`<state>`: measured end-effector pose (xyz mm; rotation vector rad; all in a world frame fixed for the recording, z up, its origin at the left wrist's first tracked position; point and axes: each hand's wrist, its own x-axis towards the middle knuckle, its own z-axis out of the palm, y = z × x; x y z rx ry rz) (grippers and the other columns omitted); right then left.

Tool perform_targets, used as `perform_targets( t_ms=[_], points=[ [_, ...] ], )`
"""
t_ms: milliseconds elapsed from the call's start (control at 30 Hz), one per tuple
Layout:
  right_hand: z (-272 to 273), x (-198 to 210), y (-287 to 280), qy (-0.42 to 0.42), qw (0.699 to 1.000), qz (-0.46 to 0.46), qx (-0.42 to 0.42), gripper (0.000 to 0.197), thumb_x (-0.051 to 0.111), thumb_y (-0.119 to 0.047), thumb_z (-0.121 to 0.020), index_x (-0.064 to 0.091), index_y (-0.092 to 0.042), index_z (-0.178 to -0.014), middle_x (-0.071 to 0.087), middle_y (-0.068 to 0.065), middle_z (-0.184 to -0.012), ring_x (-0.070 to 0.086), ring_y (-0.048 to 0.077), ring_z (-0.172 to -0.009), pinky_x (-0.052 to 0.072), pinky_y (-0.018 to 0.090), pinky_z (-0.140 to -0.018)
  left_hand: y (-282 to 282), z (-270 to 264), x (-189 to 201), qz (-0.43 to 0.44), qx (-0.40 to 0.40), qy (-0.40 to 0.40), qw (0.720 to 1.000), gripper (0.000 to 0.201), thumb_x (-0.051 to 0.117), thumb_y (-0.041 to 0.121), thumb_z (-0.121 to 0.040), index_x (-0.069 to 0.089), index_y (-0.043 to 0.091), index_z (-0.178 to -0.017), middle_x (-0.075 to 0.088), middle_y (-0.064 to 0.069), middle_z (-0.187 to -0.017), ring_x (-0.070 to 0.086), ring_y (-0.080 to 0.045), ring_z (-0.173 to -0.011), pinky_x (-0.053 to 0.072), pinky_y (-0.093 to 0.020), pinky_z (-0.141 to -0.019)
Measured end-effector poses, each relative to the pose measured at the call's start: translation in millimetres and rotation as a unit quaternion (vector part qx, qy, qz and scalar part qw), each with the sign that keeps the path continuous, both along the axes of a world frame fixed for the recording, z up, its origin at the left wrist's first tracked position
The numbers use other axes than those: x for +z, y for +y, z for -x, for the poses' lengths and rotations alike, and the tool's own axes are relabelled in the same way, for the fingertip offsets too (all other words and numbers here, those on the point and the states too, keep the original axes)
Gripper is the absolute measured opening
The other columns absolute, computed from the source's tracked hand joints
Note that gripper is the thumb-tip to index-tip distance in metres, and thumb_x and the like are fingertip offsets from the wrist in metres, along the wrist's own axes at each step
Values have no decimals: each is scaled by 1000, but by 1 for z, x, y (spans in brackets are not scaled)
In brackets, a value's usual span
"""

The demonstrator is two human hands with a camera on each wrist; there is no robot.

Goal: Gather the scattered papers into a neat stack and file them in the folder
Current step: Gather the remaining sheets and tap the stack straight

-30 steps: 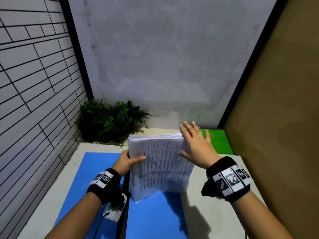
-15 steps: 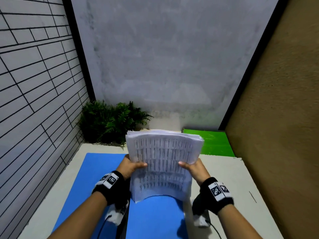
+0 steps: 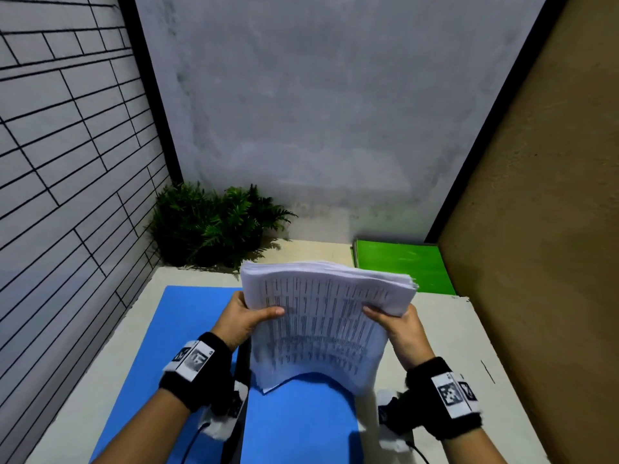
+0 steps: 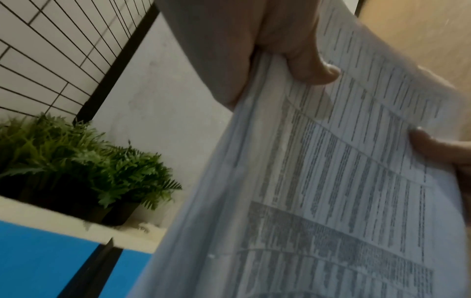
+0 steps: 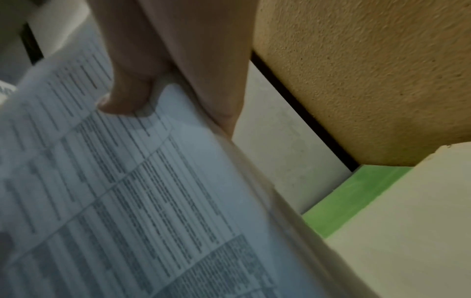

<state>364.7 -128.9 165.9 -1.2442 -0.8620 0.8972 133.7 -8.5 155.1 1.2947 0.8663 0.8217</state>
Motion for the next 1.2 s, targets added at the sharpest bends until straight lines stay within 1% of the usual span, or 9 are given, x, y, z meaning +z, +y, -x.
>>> perform_targets(
  t_ms=[167, 233, 300, 433, 500, 633, 800, 967, 1200],
  points=[
    [-7, 22, -7, -34, 998, -54, 11, 30, 84, -24, -45, 74, -20, -74, 73, -13, -71, 64, -1, -66, 51, 13, -62, -7, 10, 20, -32, -43, -43, 998, 62, 86, 56, -17, 76, 27, -72, 75, 15, -72, 69, 0, -73, 53, -13, -61],
    [-7, 30, -7, -65, 996, -61, 9, 20, 81, -19, -54, 73, -27, -70, 71, -17, -68, 60, -6, -62, 48, 8, -59, -8, 11, 22, -43, -45, -46, 997, 67, 85, 57, -22, 73, 22, -79, 75, 15, -74, 69, 1, -75, 52, -11, -64],
    [-7, 34, -6, -109, 992, -70, -6, 30, 73, -6, -63, 72, -35, -68, 70, -21, -67, 59, -8, -63, 46, 7, -60, -8, 10, 22, -45, -26, -40, 998, 75, 84, 60, -22, 68, 20, -84, 75, 14, -74, 69, 0, -74, 53, -12, -64],
    [-9, 54, -11, -215, 971, -103, -30, 10, 72, -34, -66, 69, -40, -75, 71, -25, -76, 63, -4, -73, 47, 9, -69, -9, 10, 22, -53, -19, -37, 998, 74, 83, 60, -24, 68, 18, -83, 75, 15, -73, 69, 0, -74, 53, -11, -63],
    [-12, 64, -13, -340, 934, -105, -32, 5, 71, -36, -71, 68, -36, -74, 69, -23, -76, 64, 0, -72, 49, 14, -69, -9, 10, 22, -53, -18, -37, 998, 76, 83, 60, -22, 67, 18, -83, 75, 15, -72, 69, 1, -72, 52, -10, -61],
    [-14, 79, -14, -600, 796, -72, -33, 17, 57, -34, -78, 67, -21, -75, 69, -5, -77, 62, 21, -73, 45, 33, -64, -8, 10, 20, -52, -18, -33, 998, 77, 83, 61, -20, 66, 18, -82, 75, 15, -70, 69, 1, -70, 52, -11, -59],
    [-7, 88, -15, -698, 716, -34, -13, 10, 61, -29, -71, 64, -20, -72, 64, 0, -75, 55, 27, -70, 48, 38, -54, -7, 11, 18, -52, -19, -28, 998, 76, 84, 60, -21, 68, 17, -81, 75, 12, -71, 69, -2, -71, 53, -12, -61],
    [-6, 86, -19, -700, 714, 4, -5, 10, 60, -29, -69, 59, -20, -73, 60, 1, -75, 54, 28, -70, 33, 32, -57, -8, 11, 19, -55, -27, -30, 998, 63, 83, 60, -22, 74, 23, -72, 75, 14, -72, 69, 0, -72, 52, -11, -60],
    [0, 80, -32, -667, 743, -21, -58, 5, 45, -29, -81, 46, -24, -79, 55, 1, -75, 42, 20, -72, 40, 36, -57, -10, 12, 22, -54, -46, -36, 997, 57, 83, 60, -25, 75, 33, -75, 75, 17, -78, 69, 1, -77, 51, -9, -63]
  ],
)
